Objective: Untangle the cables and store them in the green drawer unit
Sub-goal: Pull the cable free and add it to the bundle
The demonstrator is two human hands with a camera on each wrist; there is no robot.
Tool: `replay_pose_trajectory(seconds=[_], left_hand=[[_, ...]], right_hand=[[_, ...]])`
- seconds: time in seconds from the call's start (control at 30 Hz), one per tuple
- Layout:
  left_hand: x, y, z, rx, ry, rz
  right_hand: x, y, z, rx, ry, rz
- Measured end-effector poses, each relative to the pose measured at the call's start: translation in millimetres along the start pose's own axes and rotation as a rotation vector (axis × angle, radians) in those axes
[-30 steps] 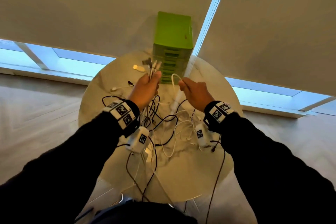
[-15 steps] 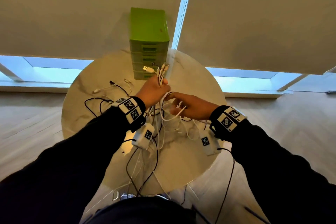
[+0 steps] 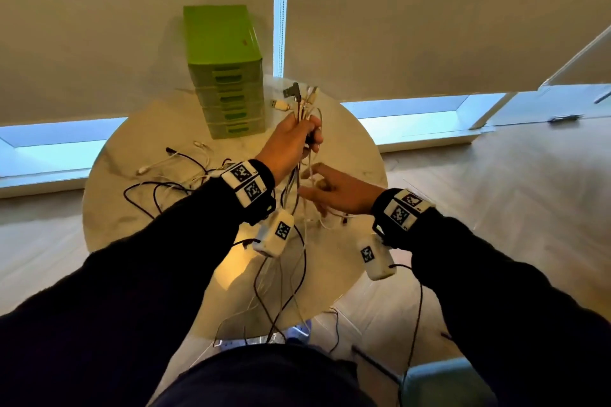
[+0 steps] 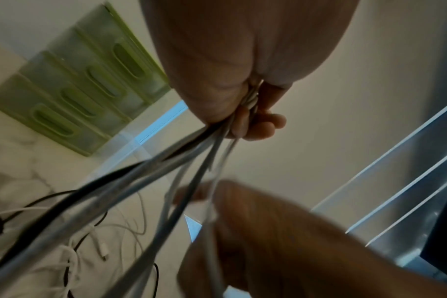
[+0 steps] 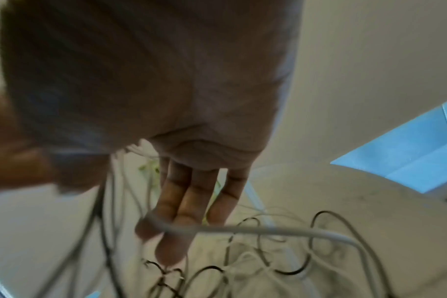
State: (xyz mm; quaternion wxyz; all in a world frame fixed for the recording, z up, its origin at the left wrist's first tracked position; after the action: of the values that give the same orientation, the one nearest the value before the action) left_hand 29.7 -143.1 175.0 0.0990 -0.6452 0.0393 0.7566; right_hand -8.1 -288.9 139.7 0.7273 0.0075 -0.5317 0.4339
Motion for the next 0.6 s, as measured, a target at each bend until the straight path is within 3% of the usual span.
replay_pose_trajectory(seconds=[0.1, 0.2, 0.3, 0.37, 0.43, 0.5, 0.57, 0.6], left_hand=[[-3.2, 2.2, -0.7, -0.043, 0.019, -0.051], [0.0, -11.1, -5.1, -0.104, 0.011, -0.162], [8.9, -31.2, -2.7, -0.167, -0.026, -0.137], [12.4, -43.0, -1.8, -0.194, -0.022, 0.037], [14.2, -53.8, -1.1, -0.197, -0.013, 0.213], [15.4, -58.4, 1.5, -0.168, -0.001, 0.283], [16.5, -54.8, 7.2, -0.128, 0.007, 0.28], [17.7, -51.0, 9.9, -0.109, 0.008, 0.277]], right_hand=[[9.8, 3.8, -2.8, -0.156, -0.106, -0.104], [-1.3, -2.4, 0.3, -0.325, -0.158, 0.065], [-23.2, -19.4, 8.8, -0.389, -0.108, 0.136], [-41.8, -33.5, 19.1, -0.303, 0.062, 0.292], [-63.2, -39.7, 31.3, -0.059, 0.373, 0.536], [-84.3, -42.6, 38.2, 0.082, 0.674, 0.513], [-85.9, -43.4, 39.3, 0.093, 0.778, 0.372], [-89.6, -45.3, 30.4, 0.051, 0.705, 0.434]])
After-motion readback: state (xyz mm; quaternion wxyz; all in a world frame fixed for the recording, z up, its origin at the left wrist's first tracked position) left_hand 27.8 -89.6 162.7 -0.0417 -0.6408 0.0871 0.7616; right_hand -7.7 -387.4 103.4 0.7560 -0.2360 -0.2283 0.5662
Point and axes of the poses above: each hand's wrist, its own z-axis away from the middle knuckle, its own y-axis out of the palm, x = y × z, the point moved 1 cm from there along -z, towards the middle knuckle, and after that the axes turned 6 degrees about -z, right-handed, at the moved point
